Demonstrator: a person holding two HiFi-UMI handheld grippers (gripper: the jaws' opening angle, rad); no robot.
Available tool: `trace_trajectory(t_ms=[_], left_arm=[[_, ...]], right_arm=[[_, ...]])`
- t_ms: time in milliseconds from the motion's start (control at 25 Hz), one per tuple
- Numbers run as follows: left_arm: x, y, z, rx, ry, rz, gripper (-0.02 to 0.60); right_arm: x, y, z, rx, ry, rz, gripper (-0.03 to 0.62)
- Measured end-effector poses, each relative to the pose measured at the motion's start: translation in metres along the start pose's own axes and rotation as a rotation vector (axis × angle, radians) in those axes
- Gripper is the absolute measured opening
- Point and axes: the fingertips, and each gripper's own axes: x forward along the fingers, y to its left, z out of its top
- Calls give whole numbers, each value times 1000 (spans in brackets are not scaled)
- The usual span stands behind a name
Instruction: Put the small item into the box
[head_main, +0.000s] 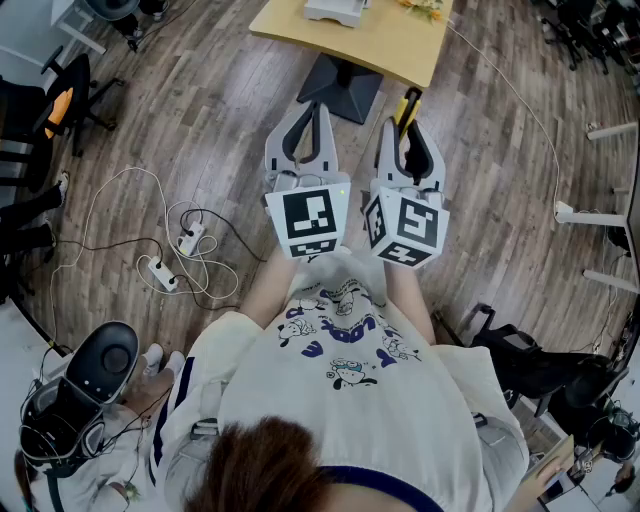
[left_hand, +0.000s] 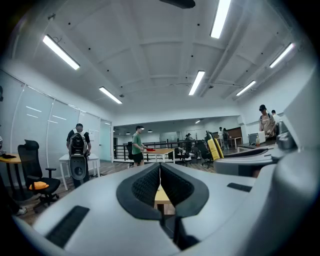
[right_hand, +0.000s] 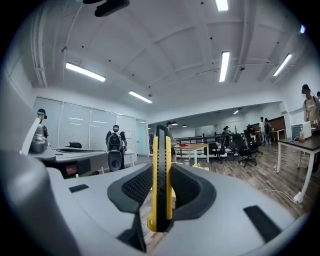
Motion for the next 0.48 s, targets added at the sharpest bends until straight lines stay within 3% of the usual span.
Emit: trace_trajectory(t_ms=[480], left_arm=[[21, 1, -2, 2, 4, -4, 17]], right_arm=[[22, -1, -2, 9, 2, 10, 129]])
